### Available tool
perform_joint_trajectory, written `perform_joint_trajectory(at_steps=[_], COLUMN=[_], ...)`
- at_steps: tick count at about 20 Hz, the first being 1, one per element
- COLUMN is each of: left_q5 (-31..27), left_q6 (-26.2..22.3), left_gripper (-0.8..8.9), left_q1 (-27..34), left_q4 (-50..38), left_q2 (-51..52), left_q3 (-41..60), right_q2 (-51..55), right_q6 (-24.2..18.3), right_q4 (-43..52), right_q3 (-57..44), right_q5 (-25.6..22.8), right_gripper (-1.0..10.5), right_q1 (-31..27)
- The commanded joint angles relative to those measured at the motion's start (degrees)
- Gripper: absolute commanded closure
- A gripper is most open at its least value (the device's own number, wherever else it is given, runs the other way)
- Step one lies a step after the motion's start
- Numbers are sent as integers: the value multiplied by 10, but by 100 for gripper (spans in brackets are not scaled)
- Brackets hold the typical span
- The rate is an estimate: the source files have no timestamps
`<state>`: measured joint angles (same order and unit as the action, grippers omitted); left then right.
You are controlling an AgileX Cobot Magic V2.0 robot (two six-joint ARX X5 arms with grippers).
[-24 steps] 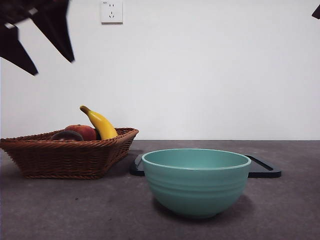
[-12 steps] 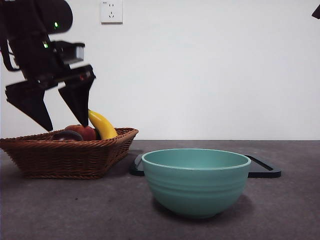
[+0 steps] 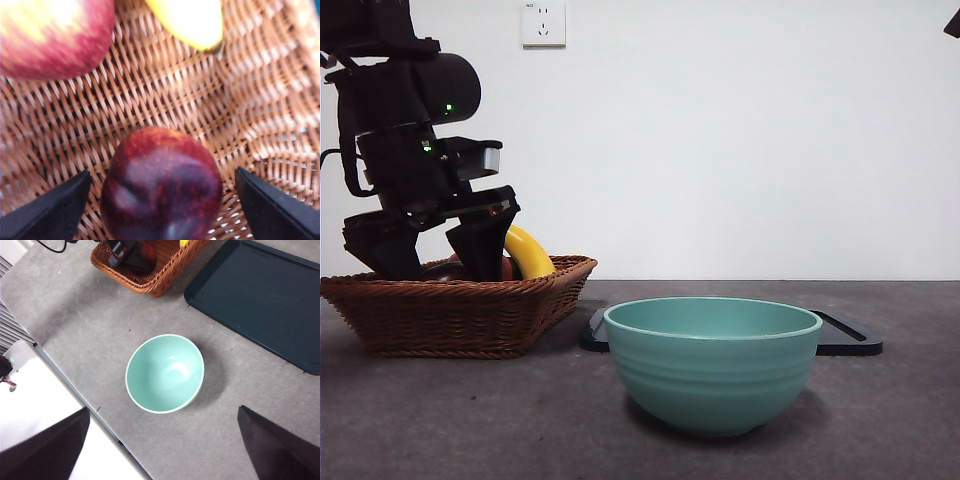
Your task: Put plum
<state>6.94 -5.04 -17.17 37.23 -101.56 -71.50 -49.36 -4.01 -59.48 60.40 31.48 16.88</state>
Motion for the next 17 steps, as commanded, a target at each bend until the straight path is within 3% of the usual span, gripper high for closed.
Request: perform_joint_trajectory(at_steps=[1,3,11,17], left_q5=[-1,-1,12,90], left_q6=[-3,-3,-3,9], left_gripper=[460,508,508,508], left_q1=[-2,-2,-3,-33], left_q4=[-4,0,5,33], left_q2=[-12,-12,40,169], left_q3=[-12,-12,-13,-14], right_q2=[-4,-4,-4,-4], right_q6=[6,6,6,6], right_q4=[4,4,7,7], right_q3=[11,11,11,11], right_q5=[0,0,0,0], right_gripper=[474,474,474,474], right_q1=[3,3,3,3])
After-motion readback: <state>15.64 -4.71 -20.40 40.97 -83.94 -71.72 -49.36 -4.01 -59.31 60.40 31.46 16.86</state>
